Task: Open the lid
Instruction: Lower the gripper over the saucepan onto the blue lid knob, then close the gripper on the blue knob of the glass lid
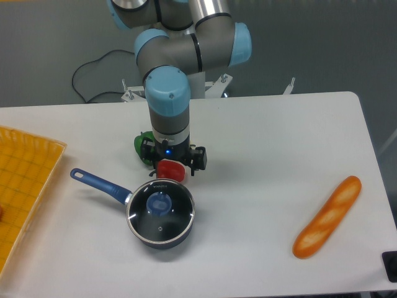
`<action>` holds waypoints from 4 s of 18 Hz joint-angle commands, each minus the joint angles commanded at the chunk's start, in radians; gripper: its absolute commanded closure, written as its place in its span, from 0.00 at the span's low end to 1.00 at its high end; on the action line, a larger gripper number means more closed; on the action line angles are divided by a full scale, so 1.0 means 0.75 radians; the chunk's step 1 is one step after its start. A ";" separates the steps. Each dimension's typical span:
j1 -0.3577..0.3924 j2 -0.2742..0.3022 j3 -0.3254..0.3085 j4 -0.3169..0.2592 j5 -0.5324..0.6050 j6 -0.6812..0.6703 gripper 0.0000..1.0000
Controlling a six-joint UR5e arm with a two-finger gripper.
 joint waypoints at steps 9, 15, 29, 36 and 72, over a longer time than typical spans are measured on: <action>-0.082 -0.102 0.096 -0.002 0.051 -0.094 0.00; -0.106 -0.182 0.182 -0.002 0.065 -0.137 0.00; -0.100 -0.231 0.219 -0.002 0.082 -0.135 0.00; -0.098 -0.256 0.223 0.000 0.076 -0.129 0.00; -0.084 -0.192 0.217 -0.018 0.074 -0.117 0.52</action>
